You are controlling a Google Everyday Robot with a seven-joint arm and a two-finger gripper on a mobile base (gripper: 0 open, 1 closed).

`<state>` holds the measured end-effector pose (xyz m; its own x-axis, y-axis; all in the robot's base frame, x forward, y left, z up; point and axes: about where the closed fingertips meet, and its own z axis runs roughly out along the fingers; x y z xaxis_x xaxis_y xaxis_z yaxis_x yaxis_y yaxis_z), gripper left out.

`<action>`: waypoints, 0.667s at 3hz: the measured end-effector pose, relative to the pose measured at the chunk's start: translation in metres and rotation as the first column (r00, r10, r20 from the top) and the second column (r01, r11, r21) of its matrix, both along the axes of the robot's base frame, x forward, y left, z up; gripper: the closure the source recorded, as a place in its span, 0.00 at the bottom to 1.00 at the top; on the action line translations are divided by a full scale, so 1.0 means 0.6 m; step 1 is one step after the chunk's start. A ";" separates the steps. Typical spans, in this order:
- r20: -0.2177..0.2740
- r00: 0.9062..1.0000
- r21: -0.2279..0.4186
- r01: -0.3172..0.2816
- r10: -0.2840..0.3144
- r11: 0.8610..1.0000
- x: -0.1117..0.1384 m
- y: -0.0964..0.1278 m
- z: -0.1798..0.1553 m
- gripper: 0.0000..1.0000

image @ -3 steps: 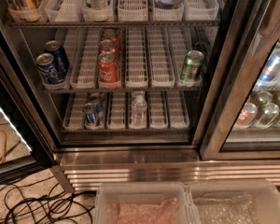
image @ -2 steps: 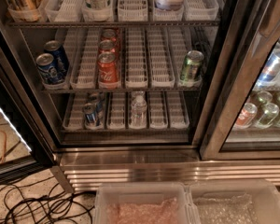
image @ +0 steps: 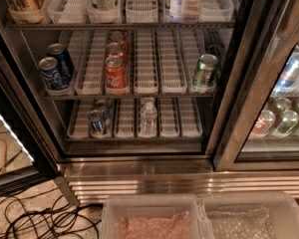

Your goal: Pick blue plastic bottle from top shelf of fridge

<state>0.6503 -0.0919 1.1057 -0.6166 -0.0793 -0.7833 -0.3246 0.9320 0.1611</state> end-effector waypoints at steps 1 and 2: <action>0.000 1.000 0.000 0.000 0.000 1.000 0.000 0.000 0.000 1.00; -0.031 1.000 0.012 0.001 -0.001 1.000 -0.008 -0.001 -0.006 1.00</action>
Offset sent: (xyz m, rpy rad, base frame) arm -0.0102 -0.0040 -0.0085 0.0283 0.0752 -0.0075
